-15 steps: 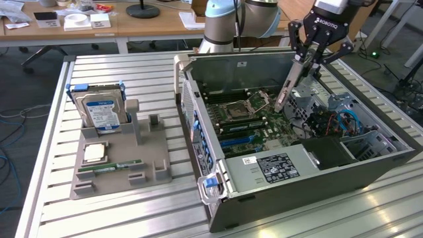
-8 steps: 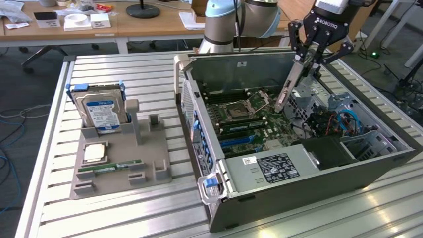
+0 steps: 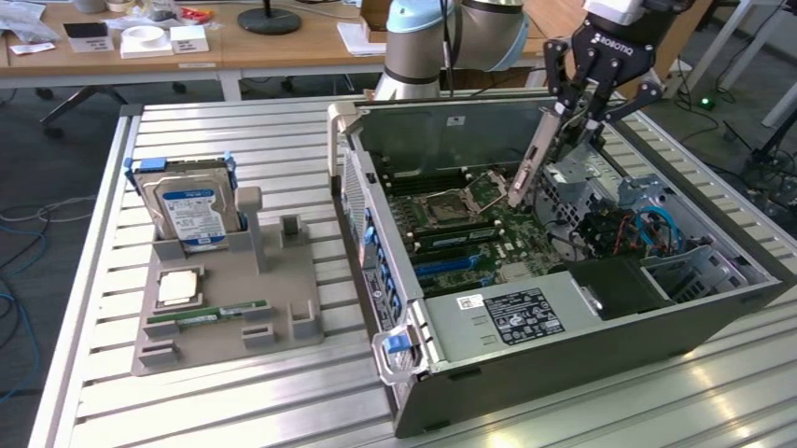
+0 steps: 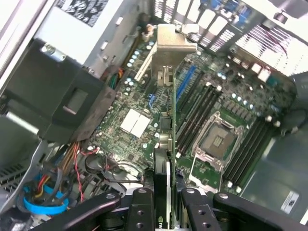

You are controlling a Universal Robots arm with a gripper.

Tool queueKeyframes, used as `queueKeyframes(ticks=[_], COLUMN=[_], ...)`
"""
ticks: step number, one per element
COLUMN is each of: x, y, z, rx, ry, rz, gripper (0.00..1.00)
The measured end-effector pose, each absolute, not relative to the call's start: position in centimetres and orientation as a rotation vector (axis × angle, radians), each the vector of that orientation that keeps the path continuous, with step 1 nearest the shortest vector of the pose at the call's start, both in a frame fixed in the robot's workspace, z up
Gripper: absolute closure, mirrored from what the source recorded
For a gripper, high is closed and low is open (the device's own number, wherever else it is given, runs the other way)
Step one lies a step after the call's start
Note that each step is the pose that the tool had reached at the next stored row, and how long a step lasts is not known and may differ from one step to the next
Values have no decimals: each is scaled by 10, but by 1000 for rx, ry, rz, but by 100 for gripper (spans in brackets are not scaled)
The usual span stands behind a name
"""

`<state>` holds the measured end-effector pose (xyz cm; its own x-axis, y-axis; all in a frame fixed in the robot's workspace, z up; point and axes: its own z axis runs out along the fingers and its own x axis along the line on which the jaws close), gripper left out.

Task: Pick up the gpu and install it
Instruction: 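Insert the gpu into the slot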

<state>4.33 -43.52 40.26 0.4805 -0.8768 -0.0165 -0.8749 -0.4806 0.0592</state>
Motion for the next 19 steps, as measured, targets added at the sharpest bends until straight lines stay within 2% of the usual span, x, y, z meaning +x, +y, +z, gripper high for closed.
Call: queueKeyframes(ticks=[19], x=[43], y=[-435], z=[400], rx=[2476], ry=[-1870], rz=[-76], gripper=[74])
